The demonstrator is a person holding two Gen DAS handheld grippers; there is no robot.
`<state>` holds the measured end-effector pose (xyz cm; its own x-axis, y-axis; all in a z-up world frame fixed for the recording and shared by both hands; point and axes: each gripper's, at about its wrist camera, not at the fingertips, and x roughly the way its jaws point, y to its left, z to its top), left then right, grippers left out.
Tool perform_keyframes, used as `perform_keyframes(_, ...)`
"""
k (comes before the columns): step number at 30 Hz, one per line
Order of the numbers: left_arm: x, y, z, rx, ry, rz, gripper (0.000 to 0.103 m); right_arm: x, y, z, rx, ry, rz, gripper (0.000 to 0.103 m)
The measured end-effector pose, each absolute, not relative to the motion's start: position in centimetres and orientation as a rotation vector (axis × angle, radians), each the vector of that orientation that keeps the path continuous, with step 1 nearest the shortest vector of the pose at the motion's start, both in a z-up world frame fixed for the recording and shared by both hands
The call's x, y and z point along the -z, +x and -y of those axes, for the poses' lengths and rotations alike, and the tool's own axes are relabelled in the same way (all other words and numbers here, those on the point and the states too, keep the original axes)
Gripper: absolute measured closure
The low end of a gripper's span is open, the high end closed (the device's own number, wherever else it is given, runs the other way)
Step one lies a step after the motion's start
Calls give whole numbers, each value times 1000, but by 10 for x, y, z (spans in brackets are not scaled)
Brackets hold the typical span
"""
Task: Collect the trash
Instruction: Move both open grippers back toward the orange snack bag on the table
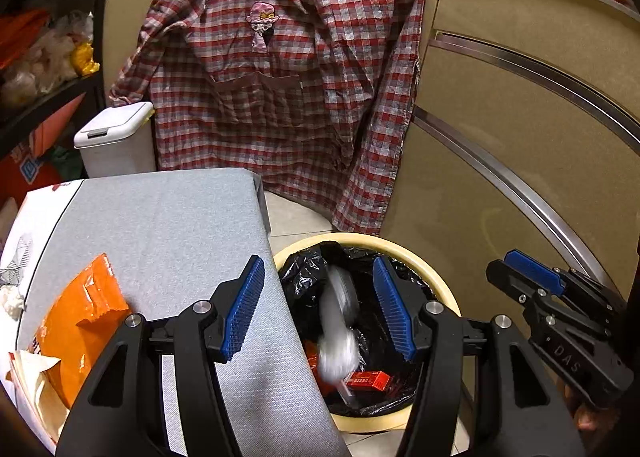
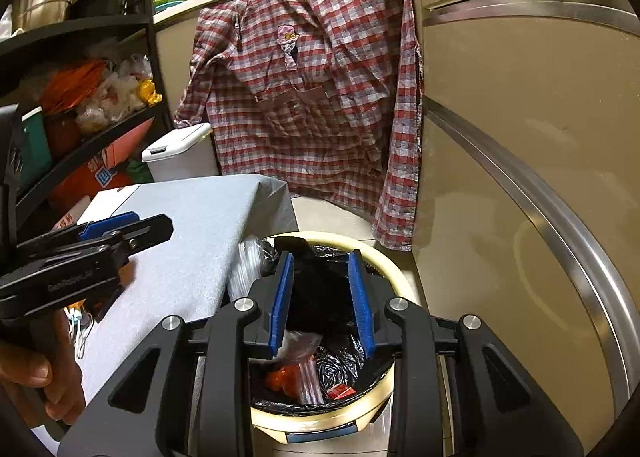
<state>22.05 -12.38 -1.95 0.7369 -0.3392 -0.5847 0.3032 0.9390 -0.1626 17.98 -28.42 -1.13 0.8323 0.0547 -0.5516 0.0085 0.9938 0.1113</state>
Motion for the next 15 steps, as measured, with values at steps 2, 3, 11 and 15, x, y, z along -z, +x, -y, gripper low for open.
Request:
perform_keyframes(2,20,218,122,352,-54,-652,47,10,179,282,-25,105,-581,73)
perform_keyframes(3,20,217,122,351,-53,-652,47,9,179,281,-25,101,-577,73)
perform_keyframes(11,13,205,109,342,-49,-633,48,6,175,274,-27,96,-562,73)
perform_keyframes(15,6,199,101,333,-51,-617,48,5,173,267,-35,90,-554,73)
